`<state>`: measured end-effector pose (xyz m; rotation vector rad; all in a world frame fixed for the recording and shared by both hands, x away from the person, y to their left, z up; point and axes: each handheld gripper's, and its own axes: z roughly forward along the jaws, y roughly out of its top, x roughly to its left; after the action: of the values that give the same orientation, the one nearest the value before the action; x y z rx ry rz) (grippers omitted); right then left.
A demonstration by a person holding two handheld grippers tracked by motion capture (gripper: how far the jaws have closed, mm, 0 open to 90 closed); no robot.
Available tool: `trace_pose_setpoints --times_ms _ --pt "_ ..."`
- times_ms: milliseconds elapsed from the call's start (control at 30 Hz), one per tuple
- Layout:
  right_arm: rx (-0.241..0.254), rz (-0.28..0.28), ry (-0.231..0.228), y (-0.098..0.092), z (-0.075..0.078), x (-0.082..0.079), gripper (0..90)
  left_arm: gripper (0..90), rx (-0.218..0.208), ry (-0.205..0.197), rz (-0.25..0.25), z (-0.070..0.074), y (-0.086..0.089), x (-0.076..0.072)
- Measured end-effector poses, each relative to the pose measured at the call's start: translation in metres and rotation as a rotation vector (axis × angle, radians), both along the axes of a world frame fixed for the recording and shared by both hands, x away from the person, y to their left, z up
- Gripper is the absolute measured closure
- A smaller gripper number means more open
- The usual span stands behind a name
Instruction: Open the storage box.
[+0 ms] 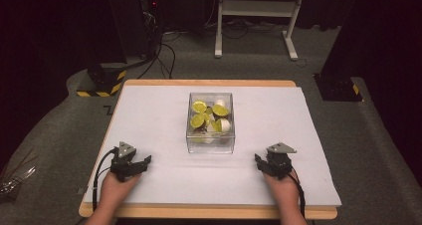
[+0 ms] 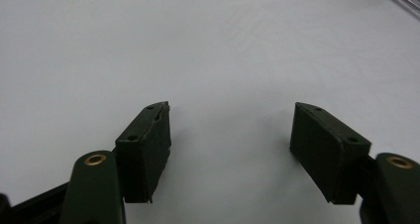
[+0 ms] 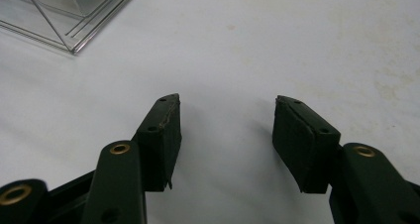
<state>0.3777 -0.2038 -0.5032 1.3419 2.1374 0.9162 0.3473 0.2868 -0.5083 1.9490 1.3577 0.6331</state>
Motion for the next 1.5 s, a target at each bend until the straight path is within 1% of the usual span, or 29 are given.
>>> trace_pose_setpoints --times_ms 533,633,700,900,967,1000,1033,1067,1100,1133,1200,1233,1267,1300,1333,1367,1400,1433,1467,1500 --pt "0.003 -0.001 0.002 0.000 0.000 0.000 44.6 32.0 0.000 0.002 -0.001 0.000 0.000 0.000" --pt "-0.001 -0.008 0.001 0.000 0.000 0.000 42.6 31.9 -0.003 0.001 0.001 0.000 0.000 0.000" --pt "-0.004 -0.001 0.002 0.000 0.000 0.000 40.1 31.9 -0.003 0.001 0.001 0.000 0.000 0.000" --pt "0.001 -0.002 0.005 0.000 0.000 0.001 39.5 31.8 -0.003 0.002 0.003 0.000 0.000 0.000" --pt "0.003 -0.002 -0.001 0.000 0.001 0.000 38.6 31.8 0.000 0.004 0.002 0.000 0.000 0.000" --pt "0.003 -0.001 -0.013 0.000 0.002 -0.002 39.4 31.8 -0.001 0.003 0.003 0.000 0.000 0.000" --pt "0.006 0.002 -0.034 0.000 0.003 -0.005 40.0 31.8 -0.001 0.004 0.002 0.000 0.000 0.000" --pt "0.026 0.020 -0.072 0.001 0.008 -0.012 40.8 31.8 -0.001 0.003 0.003 0.000 0.000 0.000" --pt "0.026 0.020 -0.072 0.001 0.008 -0.012 40.8 31.8 -0.001 0.003 0.003 0.000 0.000 0.000" --pt "0.034 0.028 -0.082 0.002 0.009 -0.014 41.3 31.8 -0.001 0.003 0.003 0.000 0.000 0.000" --pt "0.057 0.062 -0.129 0.009 0.017 -0.022 41.8 31.8 0.000 0.003 0.004 0.000 0.000 0.000" --pt "0.057 0.062 -0.129 0.009 0.017 -0.022 41.8 31.8 0.000 0.003 0.004 0.000 0.000 0.000" --pt "0.081 0.073 -0.140 0.014 0.021 -0.026 41.7 31.7 0.001 0.003 0.004 0.000 0.000 0.000" --pt "0.081 0.073 -0.140 0.014 0.021 -0.026 41.7 31.7 0.001 0.003 0.004 0.000 0.000 0.000" --pt "0.099 0.095 -0.151 0.020 0.026 -0.029 42.5 31.7 -0.002 0.004 0.003 0.000 0.000 0.000" --pt "0.099 0.095 -0.151 0.020 0.026 -0.029 42.5 31.6 -0.002 0.004 0.003 0.000 0.000 0.000" --pt "0.111 0.122 -0.172 0.028 0.031 -0.033 43.6 31.6 -0.003 0.004 0.003 0.000 0.000 0.001" --pt "0.111 0.122 -0.172 0.028 0.031 -0.033 43.6 31.6 -0.003 0.004 0.003 0.000 0.000 0.001" --pt "0.101 0.156 -0.185 0.039 0.036 -0.037 44.2 31.6 -0.003 0.004 0.003 0.000 0.000 0.000" --pt "0.101 0.156 -0.185 0.039 0.036 -0.037 44.2 31.6 -0.003 0.004 0.003 0.000 0.000 0.000"
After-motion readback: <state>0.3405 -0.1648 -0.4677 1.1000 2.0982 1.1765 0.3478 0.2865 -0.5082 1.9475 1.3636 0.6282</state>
